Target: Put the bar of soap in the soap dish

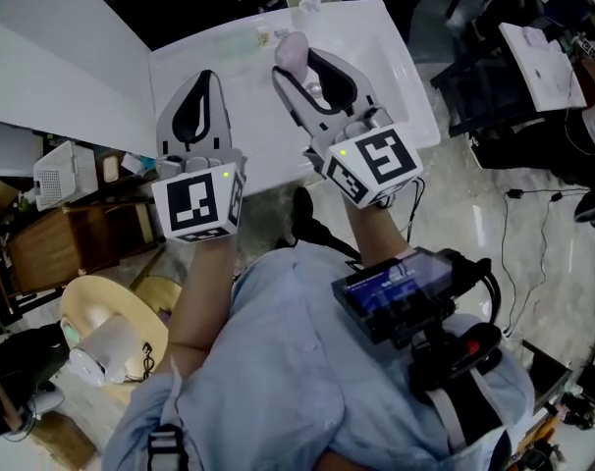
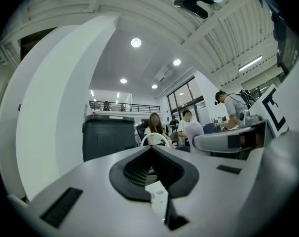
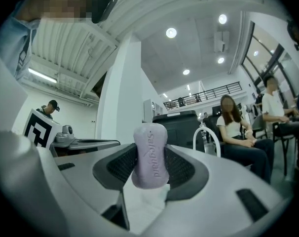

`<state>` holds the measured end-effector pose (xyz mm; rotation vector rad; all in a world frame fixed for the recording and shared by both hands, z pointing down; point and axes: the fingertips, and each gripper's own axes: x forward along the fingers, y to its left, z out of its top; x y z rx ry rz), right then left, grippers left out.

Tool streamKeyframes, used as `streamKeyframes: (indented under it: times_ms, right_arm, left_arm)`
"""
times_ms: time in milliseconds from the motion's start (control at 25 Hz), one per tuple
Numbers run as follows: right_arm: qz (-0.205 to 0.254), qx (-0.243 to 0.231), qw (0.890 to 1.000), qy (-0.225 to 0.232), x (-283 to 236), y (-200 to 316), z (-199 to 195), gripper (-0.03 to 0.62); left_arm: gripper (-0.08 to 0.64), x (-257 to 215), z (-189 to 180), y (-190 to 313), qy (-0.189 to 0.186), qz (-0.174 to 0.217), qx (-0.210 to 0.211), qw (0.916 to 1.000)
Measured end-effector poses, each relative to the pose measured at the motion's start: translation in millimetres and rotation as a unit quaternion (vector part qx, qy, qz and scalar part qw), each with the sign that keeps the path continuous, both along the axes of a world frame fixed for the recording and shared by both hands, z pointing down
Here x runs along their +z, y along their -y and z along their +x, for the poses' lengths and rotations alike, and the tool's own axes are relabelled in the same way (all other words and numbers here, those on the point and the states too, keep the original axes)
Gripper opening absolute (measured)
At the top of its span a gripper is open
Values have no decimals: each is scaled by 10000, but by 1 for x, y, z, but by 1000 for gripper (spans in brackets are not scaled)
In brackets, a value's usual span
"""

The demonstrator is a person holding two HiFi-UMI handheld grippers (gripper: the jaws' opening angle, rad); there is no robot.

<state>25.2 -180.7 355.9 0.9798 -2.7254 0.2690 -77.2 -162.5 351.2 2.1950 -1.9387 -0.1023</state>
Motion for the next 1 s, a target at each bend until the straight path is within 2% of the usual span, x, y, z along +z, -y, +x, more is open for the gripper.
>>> streamKeyframes:
  times_ms: [120,440,800,880,1000]
  right_arm:
    - [-36,-131,9999,45,7,28,-1,188]
    - [97,-504,9986,117,1,36,-19,188]
    - [-120,-708,9974,-62,38,72,-34,187]
    - [-107,-737,9972,-87,38,69,-41,187]
    - [88,-779,9969,-57,16,41,-42,187]
  left_arm:
    - [9,5,1,26,74,-27,-116,9999]
    - [9,-4,-14,27,201,102,-439,9988]
    - [9,29,-36,62,7,-66,-671,9977]
    - [9,30,-43,59,-26,-67,-685,9976]
    - [9,8,-41,33,12,124,-664,9977]
